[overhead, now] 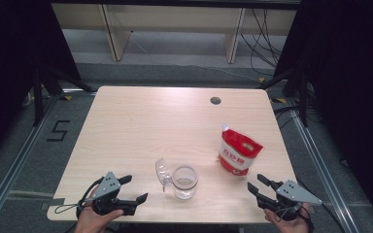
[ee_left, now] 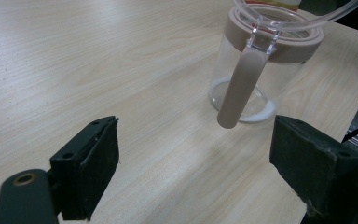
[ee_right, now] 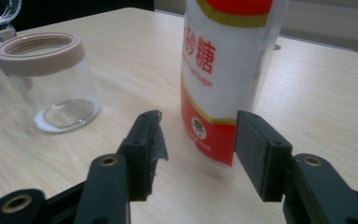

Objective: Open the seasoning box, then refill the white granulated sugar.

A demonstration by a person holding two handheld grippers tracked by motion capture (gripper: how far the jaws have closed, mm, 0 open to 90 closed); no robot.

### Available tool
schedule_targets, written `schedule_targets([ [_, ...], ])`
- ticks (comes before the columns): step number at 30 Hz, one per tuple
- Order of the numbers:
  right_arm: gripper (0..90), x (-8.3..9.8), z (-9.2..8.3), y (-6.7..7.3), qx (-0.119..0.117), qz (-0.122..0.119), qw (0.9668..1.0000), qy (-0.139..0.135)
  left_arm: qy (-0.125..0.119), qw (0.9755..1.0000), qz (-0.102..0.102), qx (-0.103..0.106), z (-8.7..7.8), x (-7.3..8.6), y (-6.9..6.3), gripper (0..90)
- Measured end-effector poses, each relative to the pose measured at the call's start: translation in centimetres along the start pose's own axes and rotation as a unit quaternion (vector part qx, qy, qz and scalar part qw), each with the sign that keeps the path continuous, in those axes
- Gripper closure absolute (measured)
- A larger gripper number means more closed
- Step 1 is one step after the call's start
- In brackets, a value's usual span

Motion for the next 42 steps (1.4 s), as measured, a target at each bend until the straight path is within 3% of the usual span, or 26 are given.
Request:
schedule_targets([
  [1, 47.8, 0.0, 0.1, -0.3, 0.004, -0.006, 1.0, 0.0, -0.003, 1.0, -0.001, 0.001, 0.0, 0.0, -0.1, 15.5],
  [3, 44.3, 0.1, 0.2, -0.3, 0.002, 0.009, 0.9999, 0.004, -0.002, 1.0, -0.003, 0.001, -0.1, 0.0, -0.1, 15.4],
  [4, 43.4, 0.0, 0.4, -0.7, 0.007, -0.007, 0.9999, -0.003, 0.0, 1.0, 0.005, 0.001, -0.1, -0.1, 0.0, 15.4],
  [5, 42.1, 0.1, 0.4, -0.6, 0.007, 0.013, 0.9999, 0.005, -0.002, 1.0, 0.003, 0.002, 0.0, 0.0, 0.0, 15.4],
  [7, 38.8, 0.0, 0.7, -1.0, 0.015, 0.006, 0.9999, -0.001, -0.004, 1.0, -0.003, 0.002, 0.0, 0.0, -0.1, 15.3],
  [8, 36.3, 0.2, 0.7, -0.7, 0.015, 0.029, 0.9994, 0.013, -0.003, 1.0, -0.001, 0.003, 0.0, 0.0, -0.1, 15.3],
  [10, 28.5, 0.2, 1.3, -1.1, 0.013, 0.018, 0.9997, 0.012, 0.002, 1.0, 0.002, 0.0, -0.1, -0.1, -0.2, 15.3],
  [11, 27.2, 0.2, 1.4, -1.3, 0.03, 0.02, 0.9993, 0.009, 0.001, 1.0, 0.003, 0.0, -0.1, -0.2, -0.2, 15.2],
  [12, 27.3, 0.2, 1.5, -1.5, 0.028, 0.008, 0.9995, 0.01, -0.004, 1.0, 0.002, 0.004, 0.0, -0.3, -0.3, 15.2],
  [13, 27.1, 0.2, 1.6, -1.3, 0.025, 0.027, 0.9993, 0.01, -0.001, 1.0, 0.003, 0.001, 0.0, -0.3, -0.3, 15.2],
  [14, 26.5, 0.2, 1.7, -1.4, 0.024, 0.02, 0.9995, 0.006, 0.0, 1.0, 0.003, 0.001, 0.0, -0.2, -0.3, 15.2],
  [16, 23.3, 0.2, 1.8, -1.3, 0.027, 0.042, 0.9987, 0.008, 0.004, 1.0, 0.008, 0.002, 0.0, -0.2, -0.3, 15.2],
  [17, 22.0, 0.1, 2.0, -1.6, 0.024, 0.022, 0.9995, 0.001, 0.0, 1.0, 0.006, 0.005, 0.1, -0.2, -0.3, 15.2],
  [18, 21.5, 0.0, 2.3, -1.5, 0.015, 0.026, 0.9995, -0.004, 0.001, 1.0, 0.005, 0.006, 0.1, -0.2, -0.4, 15.2],
  [19, 20.8, 0.0, 2.4, -1.7, 0.026, 0.018, 0.9995, -0.002, 0.0, 1.0, 0.005, 0.005, 0.1, -0.2, -0.3, 15.2],
  [20, 20.1, 0.0, 2.5, -1.6, 0.028, 0.028, 0.9992, 0.002, 0.002, 1.0, 0.006, 0.005, 0.1, -0.2, -0.3, 15.2],
  [21, 19.3, -0.3, 2.8, -2.1, 0.029, 0.002, 0.9995, -0.012, 0.001, 1.0, 0.006, 0.004, 0.2, -0.2, -0.3, 15.2],
  [24, 16.5, -0.7, 3.4, -2.1, 0.027, 0.023, 0.9992, -0.02, -0.005, 1.0, 0.001, 0.006, 0.2, -0.1, -0.5, 15.2],
  [25, 16.1, -0.9, 3.8, -2.2, 0.021, 0.017, 0.9993, -0.027, 0.0, 1.0, 0.007, 0.005, 0.0, 0.0, -0.4, 15.2],
  [26, 16.1, -0.9, 4.0, -2.1, 0.021, 0.024, 0.9993, -0.018, 0.001, 1.0, 0.007, 0.003, 0.0, 0.0, -0.3, 15.2],
  [28, 15.8, -1.1, 4.6, -2.2, 0.013, 0.005, 0.9996, -0.026, 0.003, 0.9999, 0.016, 0.0, -0.1, 0.0, -0.1, 15.2],
  [31, 15.5, -1.3, 5.3, -1.7, -0.001, -0.006, 0.9998, -0.02, -0.002, 1.0, 0.006, -0.002, -0.2, 0.0, -0.1, 15.2],
  [32, 15.3, -1.4, 5.5, -1.4, 0.006, 0.003, 0.9997, -0.022, -0.002, 1.0, 0.006, -0.002, -0.3, 0.0, 0.0, 15.2],
  [36, 15.3, -1.6, 6.3, -1.6, -0.002, -0.024, 0.9992, -0.03, -0.005, 1.0, 0.001, -0.003, -0.1, 0.1, -0.1, 15.2],
  [39, 15.3, -1.6, 6.8, -1.4, -0.007, 0.0, 0.9996, -0.027, -0.002, 1.0, 0.004, -0.005, 0.0, 0.2, 0.0, 15.2],
  [42, 15.3, -1.6, 7.6, -1.8, 0.0, -0.011, 0.9995, -0.029, -0.001, 1.0, 0.006, -0.005, -0.1, 0.1, -0.1, 15.2],
])
Point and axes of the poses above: each handheld gripper's, and its own axes: z roughly forward along the jaws, x roughly out of its underside, y roughly to its left, the point moved 7 cm from there along z, roughly forward along the jaws, and after that the axes turned 7 degrees about x, right-handed, at the moved point
